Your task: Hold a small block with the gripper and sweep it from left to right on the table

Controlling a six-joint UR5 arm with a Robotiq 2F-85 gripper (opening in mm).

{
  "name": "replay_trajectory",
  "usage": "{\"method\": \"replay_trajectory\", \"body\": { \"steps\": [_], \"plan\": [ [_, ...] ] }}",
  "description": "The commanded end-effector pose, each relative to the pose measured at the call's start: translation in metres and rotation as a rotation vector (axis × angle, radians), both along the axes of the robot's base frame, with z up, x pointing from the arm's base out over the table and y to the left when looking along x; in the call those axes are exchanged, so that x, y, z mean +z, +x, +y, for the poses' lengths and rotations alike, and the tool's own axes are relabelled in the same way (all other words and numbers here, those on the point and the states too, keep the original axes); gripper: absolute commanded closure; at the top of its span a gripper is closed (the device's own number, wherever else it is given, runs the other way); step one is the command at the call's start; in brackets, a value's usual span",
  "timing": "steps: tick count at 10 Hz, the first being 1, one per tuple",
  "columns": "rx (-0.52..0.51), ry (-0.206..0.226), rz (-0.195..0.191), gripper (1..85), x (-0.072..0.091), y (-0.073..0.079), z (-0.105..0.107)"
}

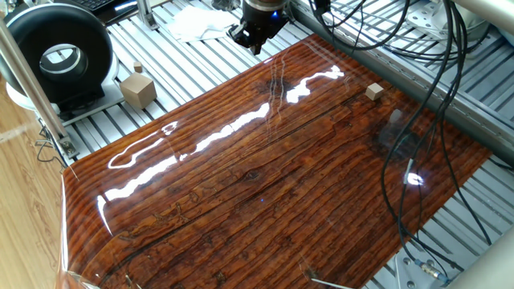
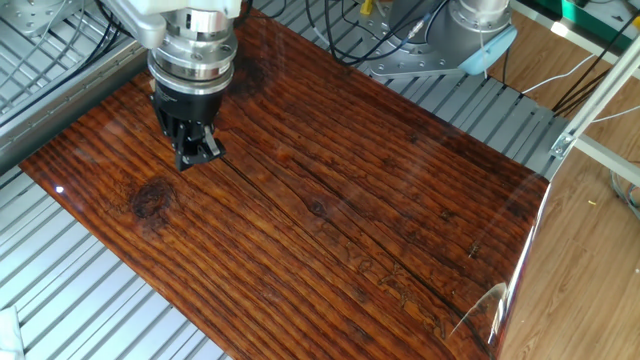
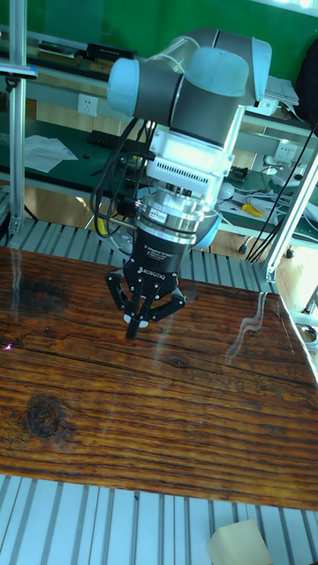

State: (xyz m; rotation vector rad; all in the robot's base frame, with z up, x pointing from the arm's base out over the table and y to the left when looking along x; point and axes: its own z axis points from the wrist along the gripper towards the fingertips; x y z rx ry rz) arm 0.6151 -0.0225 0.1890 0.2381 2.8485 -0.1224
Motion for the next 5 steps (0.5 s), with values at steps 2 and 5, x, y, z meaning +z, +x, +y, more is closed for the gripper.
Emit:
{"method": "replay_trajectory", "body": {
  "steps": [2,5],
  "plan": [
    [0.086,0.035,0.086,84.7,-0.02,-0.023,0.008],
    [0.227,0.101,0.259,84.7,-0.04,-0.073,0.026]
  ]
}}
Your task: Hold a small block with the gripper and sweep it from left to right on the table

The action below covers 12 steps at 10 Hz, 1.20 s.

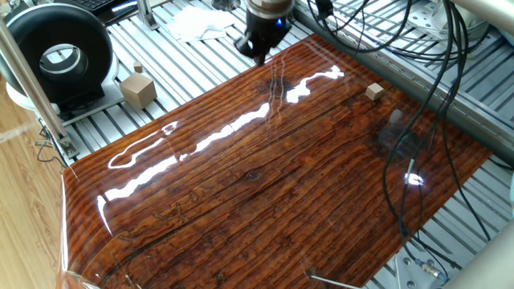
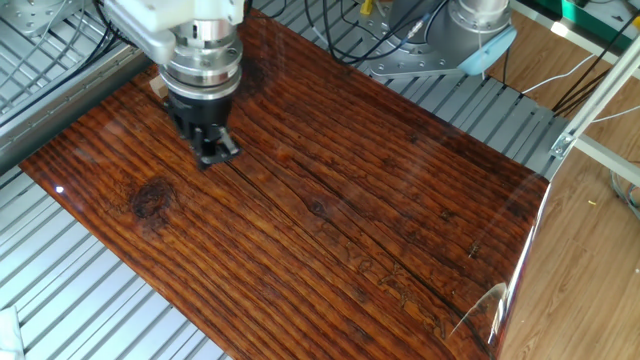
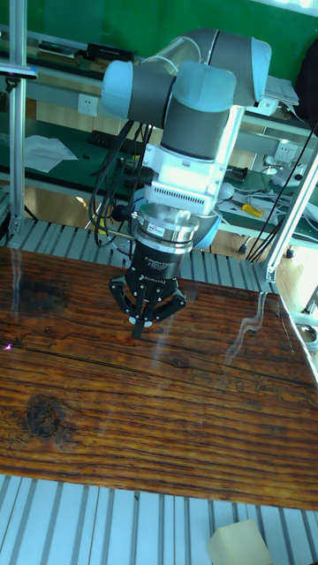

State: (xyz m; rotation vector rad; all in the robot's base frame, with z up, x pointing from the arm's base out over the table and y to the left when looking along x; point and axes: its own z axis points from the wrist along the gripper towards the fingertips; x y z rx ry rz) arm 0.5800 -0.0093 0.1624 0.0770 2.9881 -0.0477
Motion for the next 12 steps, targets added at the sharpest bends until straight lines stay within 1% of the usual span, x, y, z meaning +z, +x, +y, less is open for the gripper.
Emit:
{"method": "replay_trajectory", "body": {
  "steps": [1,2,3,4,5,6,7,8,9,10,11,12],
  "plan": [
    [0.127,0.063,0.166,84.7,-0.016,-0.049,0.018],
    [0.142,0.054,0.165,84.7,-0.018,-0.05,0.018],
    [0.145,0.018,0.161,84.7,-0.02,-0.049,0.012],
    [0.147,-0.047,0.151,84.7,-0.021,-0.046,-0.003],
    [0.175,-0.105,0.136,84.7,-0.024,-0.043,-0.017],
    [0.197,-0.104,0.09,84.3,-0.029,-0.034,-0.018],
    [0.188,-0.11,0.079,84.7,-0.029,-0.031,-0.019],
    [0.206,-0.116,0.073,84.7,-0.026,-0.028,-0.019],
    [0.2,-0.14,0.002,84.7,-0.022,-0.009,-0.024],
    [0.191,-0.157,0.008,84.7,-0.022,-0.011,-0.029],
    [0.181,-0.154,0.002,84.7,-0.022,-0.01,-0.029],
    [0.162,-0.112,0.068,84.7,-0.026,-0.028,-0.022]
  ]
}}
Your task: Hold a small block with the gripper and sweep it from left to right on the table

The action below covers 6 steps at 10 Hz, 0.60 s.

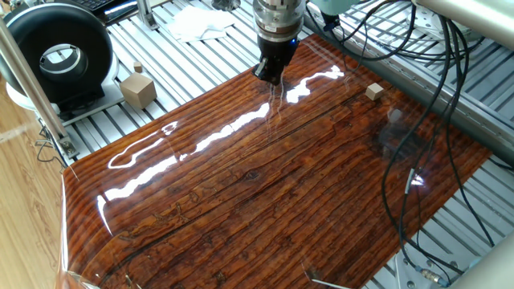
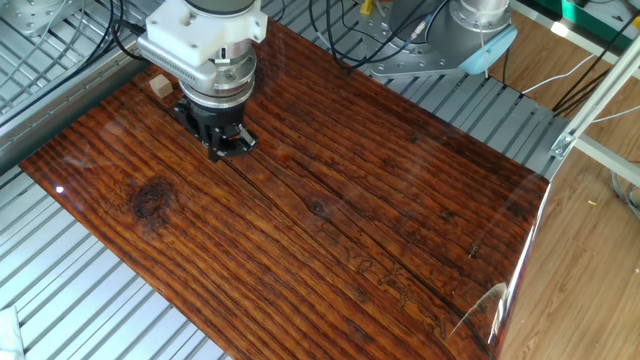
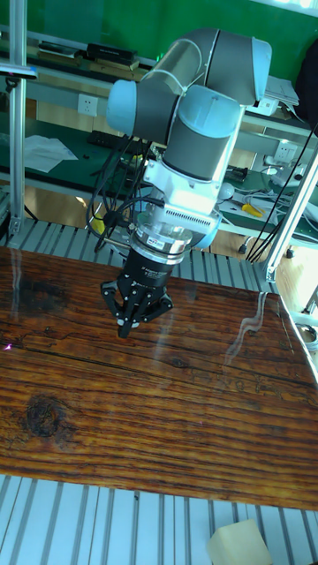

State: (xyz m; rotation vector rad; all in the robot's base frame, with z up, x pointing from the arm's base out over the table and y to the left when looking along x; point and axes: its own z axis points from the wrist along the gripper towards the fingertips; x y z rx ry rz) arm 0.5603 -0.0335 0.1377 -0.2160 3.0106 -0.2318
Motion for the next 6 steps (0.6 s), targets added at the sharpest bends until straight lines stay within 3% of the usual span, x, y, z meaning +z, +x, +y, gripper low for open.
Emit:
{"method": "replay_trajectory", "body": {
  "steps": [1,2,3,4,5,6],
  "plan": [
    [-0.052,0.082,0.033,84.7,-0.005,-0.011,0.018],
    [-0.064,0.12,0.034,84.7,-0.006,-0.012,0.027],
    [-0.055,0.105,0.05,84.7,-0.006,-0.016,0.024],
    [-0.018,0.026,0.077,84.7,-0.005,-0.022,0.004],
    [-0.006,0.008,0.087,84.7,-0.004,-0.024,0.0],
    [-0.042,0.01,0.039,84.7,-0.004,-0.013,-0.001]
  ]
}}
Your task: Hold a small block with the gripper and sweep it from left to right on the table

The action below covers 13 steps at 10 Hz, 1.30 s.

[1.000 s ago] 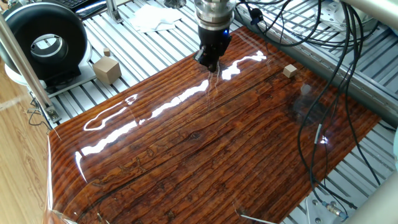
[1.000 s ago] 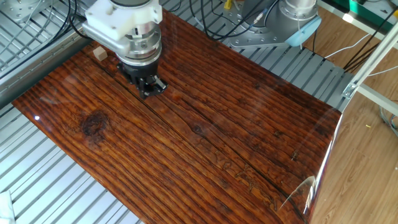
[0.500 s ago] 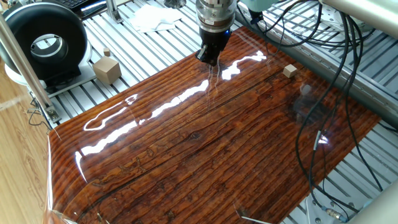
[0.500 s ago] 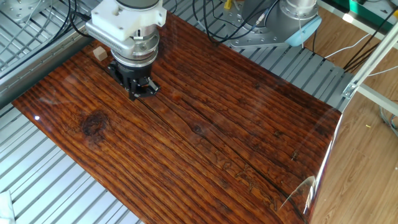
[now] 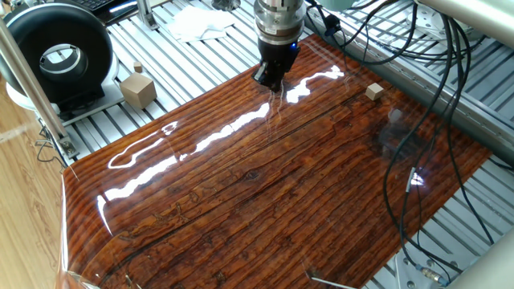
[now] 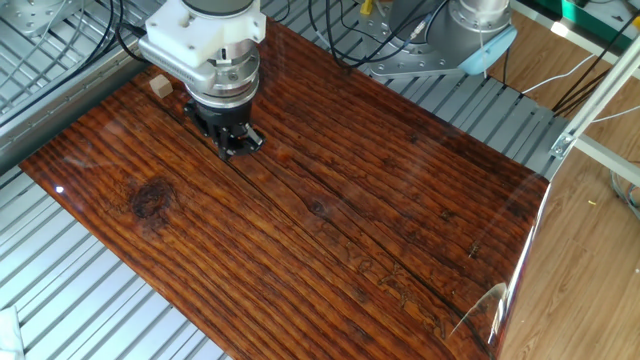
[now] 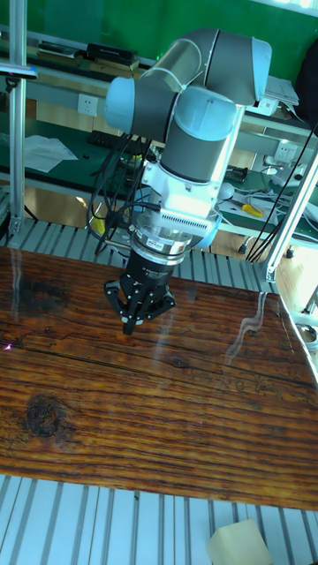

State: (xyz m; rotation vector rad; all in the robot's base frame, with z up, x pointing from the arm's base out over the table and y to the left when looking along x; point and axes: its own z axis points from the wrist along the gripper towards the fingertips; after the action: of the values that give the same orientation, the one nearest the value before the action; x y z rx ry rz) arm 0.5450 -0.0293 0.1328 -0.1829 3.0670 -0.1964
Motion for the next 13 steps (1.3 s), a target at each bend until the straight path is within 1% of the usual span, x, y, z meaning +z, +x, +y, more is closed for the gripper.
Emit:
{"method": "replay_trajectory", "body": {
  "steps": [1,2,3,5,6,7,8,9,10,11,12,13],
  "plan": [
    [-0.035,-0.007,-0.039,84.7,0.002,0.009,-0.003],
    [-0.034,0.028,-0.014,84.7,0.002,0.004,0.009],
    [-0.034,0.029,-0.011,84.7,0.001,0.003,0.009],
    [0.01,0.023,-0.002,84.7,0.001,0.002,0.009],
    [0.016,0.021,-0.002,84.7,0.001,0.002,0.008],
    [-0.012,0.014,-0.01,84.7,0.002,0.003,0.006],
    [-0.034,0.04,-0.007,84.7,0.001,0.002,0.012],
    [-0.023,0.043,-0.023,84.7,0.001,0.006,0.013],
    [-0.021,0.076,-0.021,84.7,0.001,0.006,0.022],
    [-0.014,0.098,-0.019,84.7,0.001,0.005,0.028],
    [-0.004,0.105,-0.019,84.7,0.001,0.006,0.03],
    [0.0,0.122,-0.02,84.7,0.0,0.006,0.034]
  ]
}}
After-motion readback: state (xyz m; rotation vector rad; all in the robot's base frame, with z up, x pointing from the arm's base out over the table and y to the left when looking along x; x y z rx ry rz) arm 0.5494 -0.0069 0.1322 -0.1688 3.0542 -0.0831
